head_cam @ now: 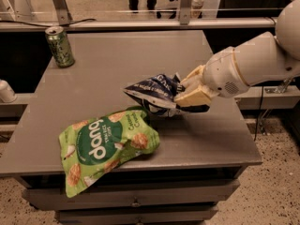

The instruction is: Move blue chip bag near green rice chip bag

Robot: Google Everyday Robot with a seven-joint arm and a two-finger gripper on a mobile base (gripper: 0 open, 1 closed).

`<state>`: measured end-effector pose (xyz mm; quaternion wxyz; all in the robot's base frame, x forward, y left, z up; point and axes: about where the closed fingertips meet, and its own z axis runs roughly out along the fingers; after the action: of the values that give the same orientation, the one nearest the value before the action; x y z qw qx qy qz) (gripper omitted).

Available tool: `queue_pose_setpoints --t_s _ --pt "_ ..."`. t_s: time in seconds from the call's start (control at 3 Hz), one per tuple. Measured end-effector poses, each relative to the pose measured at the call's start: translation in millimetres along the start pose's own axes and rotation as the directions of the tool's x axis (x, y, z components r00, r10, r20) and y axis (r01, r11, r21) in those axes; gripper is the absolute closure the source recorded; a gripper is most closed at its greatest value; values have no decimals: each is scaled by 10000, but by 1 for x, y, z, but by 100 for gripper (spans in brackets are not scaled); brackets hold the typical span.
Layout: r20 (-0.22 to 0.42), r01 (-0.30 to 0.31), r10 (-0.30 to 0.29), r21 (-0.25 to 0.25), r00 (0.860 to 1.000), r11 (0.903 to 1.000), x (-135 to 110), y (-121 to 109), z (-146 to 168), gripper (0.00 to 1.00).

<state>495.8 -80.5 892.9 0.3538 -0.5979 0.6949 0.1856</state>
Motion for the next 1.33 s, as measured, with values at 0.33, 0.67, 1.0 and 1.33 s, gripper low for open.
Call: queue_pose_setpoints --t_s 0.33,0.67,1.0,1.33 --pt "-57 -64 64 -8 10000 10000 0 6 -2 59" --pt "-92 -124 124 -11 9999 9999 1 10 -3 35" --pt "-130 -154 154 16 9998 9999 2 13 -4 13" --pt "-151 -172 173 57 9997 9998 3 14 -6 0"
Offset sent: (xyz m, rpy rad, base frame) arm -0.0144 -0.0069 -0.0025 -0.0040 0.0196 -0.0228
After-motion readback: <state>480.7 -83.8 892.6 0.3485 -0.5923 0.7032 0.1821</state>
